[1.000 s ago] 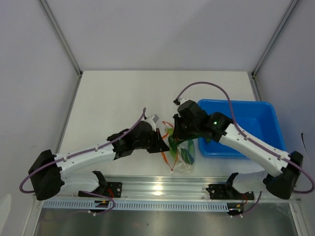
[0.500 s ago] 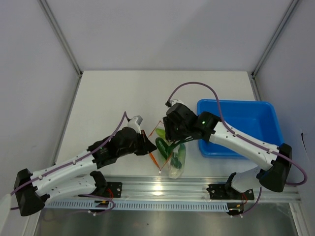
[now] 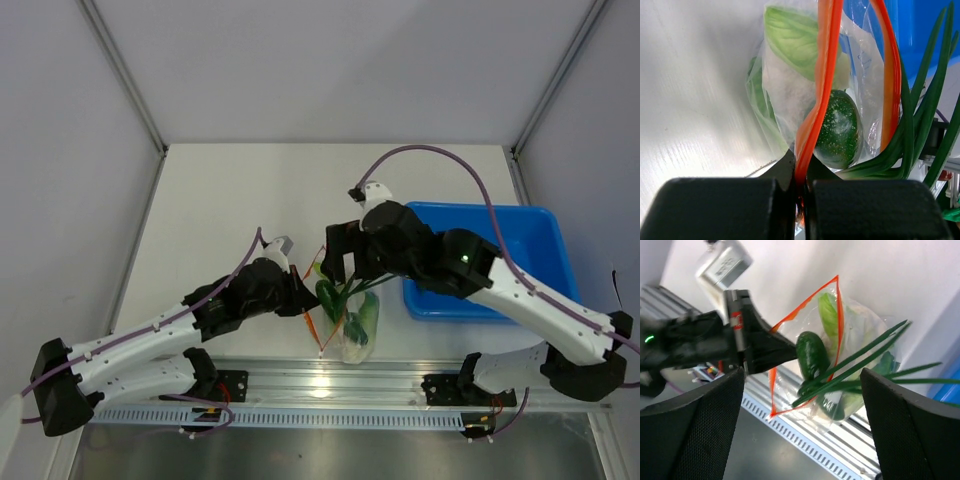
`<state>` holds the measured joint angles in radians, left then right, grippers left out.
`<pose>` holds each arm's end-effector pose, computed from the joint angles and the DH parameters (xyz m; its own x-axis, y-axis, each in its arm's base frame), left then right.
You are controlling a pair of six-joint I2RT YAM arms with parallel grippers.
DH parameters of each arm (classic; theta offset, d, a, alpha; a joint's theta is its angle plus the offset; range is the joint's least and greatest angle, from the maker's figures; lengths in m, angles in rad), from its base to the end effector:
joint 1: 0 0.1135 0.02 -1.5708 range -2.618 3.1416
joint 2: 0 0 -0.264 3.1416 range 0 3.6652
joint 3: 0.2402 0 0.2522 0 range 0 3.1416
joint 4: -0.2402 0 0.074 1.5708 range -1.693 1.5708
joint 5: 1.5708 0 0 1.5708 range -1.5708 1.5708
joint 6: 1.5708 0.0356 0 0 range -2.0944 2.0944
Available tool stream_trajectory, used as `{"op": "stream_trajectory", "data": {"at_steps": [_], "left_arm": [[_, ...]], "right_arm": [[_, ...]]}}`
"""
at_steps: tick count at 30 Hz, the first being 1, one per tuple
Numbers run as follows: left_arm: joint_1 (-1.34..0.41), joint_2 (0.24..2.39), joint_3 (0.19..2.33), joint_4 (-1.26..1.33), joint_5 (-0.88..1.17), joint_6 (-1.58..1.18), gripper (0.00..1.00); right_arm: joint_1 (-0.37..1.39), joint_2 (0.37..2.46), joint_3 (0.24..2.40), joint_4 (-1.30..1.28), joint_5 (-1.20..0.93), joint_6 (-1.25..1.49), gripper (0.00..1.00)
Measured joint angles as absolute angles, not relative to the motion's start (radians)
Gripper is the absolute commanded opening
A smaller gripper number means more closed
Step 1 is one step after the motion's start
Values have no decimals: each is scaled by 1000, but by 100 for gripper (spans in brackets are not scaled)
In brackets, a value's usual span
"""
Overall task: Place the food in the zip-top bag and seal the zipper
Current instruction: Adjust the fake vegetable in the zipper food storage bag.
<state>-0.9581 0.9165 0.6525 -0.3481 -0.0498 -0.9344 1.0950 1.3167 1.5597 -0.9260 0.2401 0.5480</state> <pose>0.1171 -0.1635 0.2540 -0.8347 -0.2094 -0.5094 0.2059 0.7392 -0.6412 0.1272 0.2283 0.4177 -0.6526 -0.1616 -0.7403 -0.5143 0.8120 0.2760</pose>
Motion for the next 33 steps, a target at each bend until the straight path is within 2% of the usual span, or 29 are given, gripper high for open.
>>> {"op": "stream_trajectory", "data": {"at_steps": [4,8,9,11,15,24,28,31,33], "left_arm": [[-958,916,652,-345,-49,-935,1],[-958,915,652,-346,-48,-934,1],[-958,913,652,-346,-48,-935,0],[-958,907,652,-346,-47,-934,1],[-958,900,652,-347,-45,-935,0],[-958,886,652,-354,-41,-935,1],[-958,879,652,-355,-39,-935,1],[-958,875,652,-354,-36,-935,1],[-958,875,652,-354,-30,-935,0]], "right_arm": [[1139,1183,1507,-906,228,591,99],[1185,1042,1346,-868,194,638,99],[1185,1012,1293,-843,179,653,96],[1187,984,1219,-826,161,674,83],[1220,1003,1140,-772,140,700,76],[1255,1163,1152,-706,162,704,59],[1254,1171,1153,-709,194,704,56],[1254,1172,1153,-707,206,698,47],[1251,1180,1157,-705,211,694,46]]}}
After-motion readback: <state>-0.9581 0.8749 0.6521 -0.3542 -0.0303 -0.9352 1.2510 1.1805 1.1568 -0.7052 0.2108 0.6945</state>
